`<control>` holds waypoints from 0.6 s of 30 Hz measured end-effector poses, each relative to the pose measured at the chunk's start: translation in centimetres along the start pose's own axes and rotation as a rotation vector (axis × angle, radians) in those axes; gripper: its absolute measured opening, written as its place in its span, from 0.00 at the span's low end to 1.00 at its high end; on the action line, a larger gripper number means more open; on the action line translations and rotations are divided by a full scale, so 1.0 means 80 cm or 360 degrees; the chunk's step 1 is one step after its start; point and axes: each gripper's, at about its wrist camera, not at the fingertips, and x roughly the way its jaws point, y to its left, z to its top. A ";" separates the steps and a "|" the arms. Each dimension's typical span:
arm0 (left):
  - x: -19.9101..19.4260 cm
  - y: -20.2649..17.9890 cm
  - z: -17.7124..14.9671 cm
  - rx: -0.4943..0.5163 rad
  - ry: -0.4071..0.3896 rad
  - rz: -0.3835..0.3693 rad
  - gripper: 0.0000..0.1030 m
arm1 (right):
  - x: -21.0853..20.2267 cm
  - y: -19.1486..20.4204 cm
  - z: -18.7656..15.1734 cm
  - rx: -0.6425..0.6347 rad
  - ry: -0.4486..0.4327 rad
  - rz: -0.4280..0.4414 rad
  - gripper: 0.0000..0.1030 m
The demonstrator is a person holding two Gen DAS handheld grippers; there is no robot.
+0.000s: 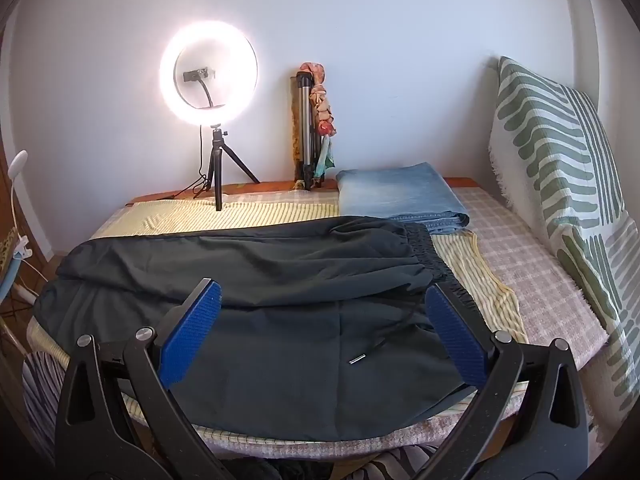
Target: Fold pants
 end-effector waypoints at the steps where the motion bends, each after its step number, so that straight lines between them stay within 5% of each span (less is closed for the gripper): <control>1: 0.000 -0.001 0.000 0.0008 -0.0004 0.0004 0.99 | 0.000 0.000 0.000 0.0000 0.0000 -0.0002 1.00; 18: -0.001 0.001 -0.001 -0.0005 -0.0030 0.0009 0.99 | 0.005 0.006 -0.002 -0.0030 -0.0005 0.0000 1.00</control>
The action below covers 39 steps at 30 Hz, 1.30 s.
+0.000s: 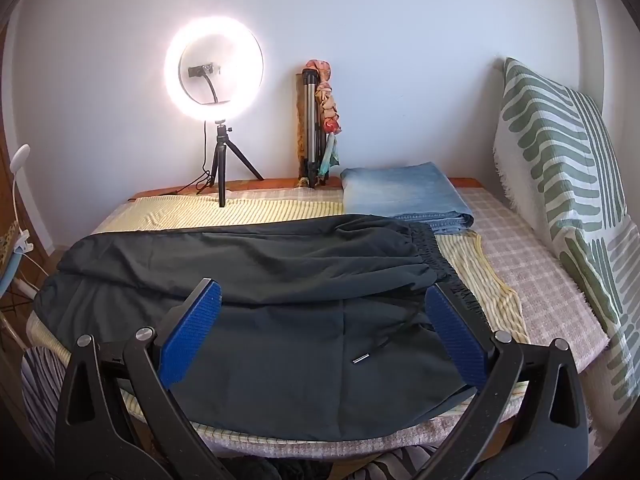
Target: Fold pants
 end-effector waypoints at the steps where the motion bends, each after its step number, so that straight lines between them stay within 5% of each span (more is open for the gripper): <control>1: 0.000 -0.001 0.000 0.0002 -0.0001 0.0001 0.99 | 0.000 0.000 0.000 0.0000 0.0000 0.0002 1.00; 39: 0.009 0.000 -0.001 -0.0017 0.0010 0.0000 0.99 | -0.001 0.005 0.002 -0.0020 -0.0013 -0.0007 1.00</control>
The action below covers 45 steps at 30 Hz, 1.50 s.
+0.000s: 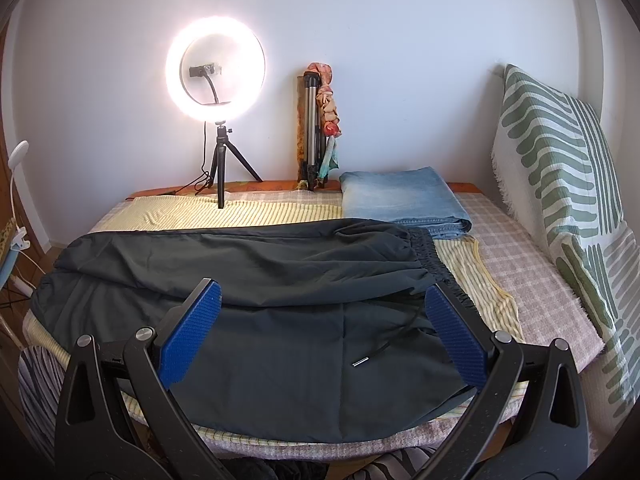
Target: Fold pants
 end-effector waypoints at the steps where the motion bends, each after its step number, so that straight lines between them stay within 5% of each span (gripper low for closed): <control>1: -0.001 0.001 -0.001 -0.0001 0.0001 -0.0001 0.99 | 0.000 0.000 0.000 -0.0001 0.0000 0.0001 1.00; 45: 0.000 0.004 -0.002 -0.0012 0.0004 -0.0006 0.99 | -0.017 0.007 0.011 0.0005 -0.0103 0.0001 1.00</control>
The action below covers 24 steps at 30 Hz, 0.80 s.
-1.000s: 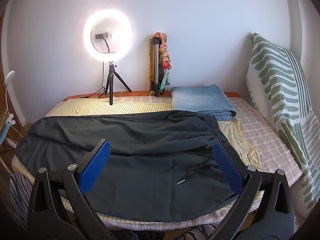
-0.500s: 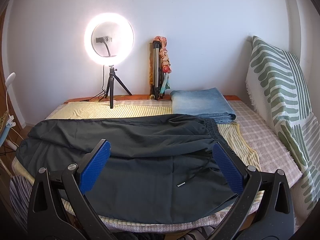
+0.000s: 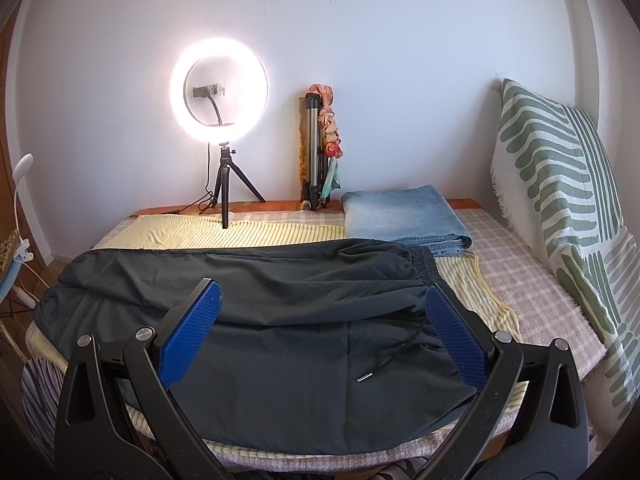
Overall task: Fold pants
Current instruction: 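Move both tools toward the elastic waistband of the dark pants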
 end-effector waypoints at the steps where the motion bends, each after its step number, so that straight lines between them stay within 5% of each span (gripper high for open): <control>1: 0.000 0.000 0.000 0.0001 0.0002 0.0000 0.99 | 0.000 0.000 0.000 -0.0003 -0.0002 -0.0002 1.00; 24: 0.053 0.072 0.012 -0.0005 0.0058 0.0182 0.99 | 0.064 0.027 0.038 -0.0135 0.0021 0.0151 1.00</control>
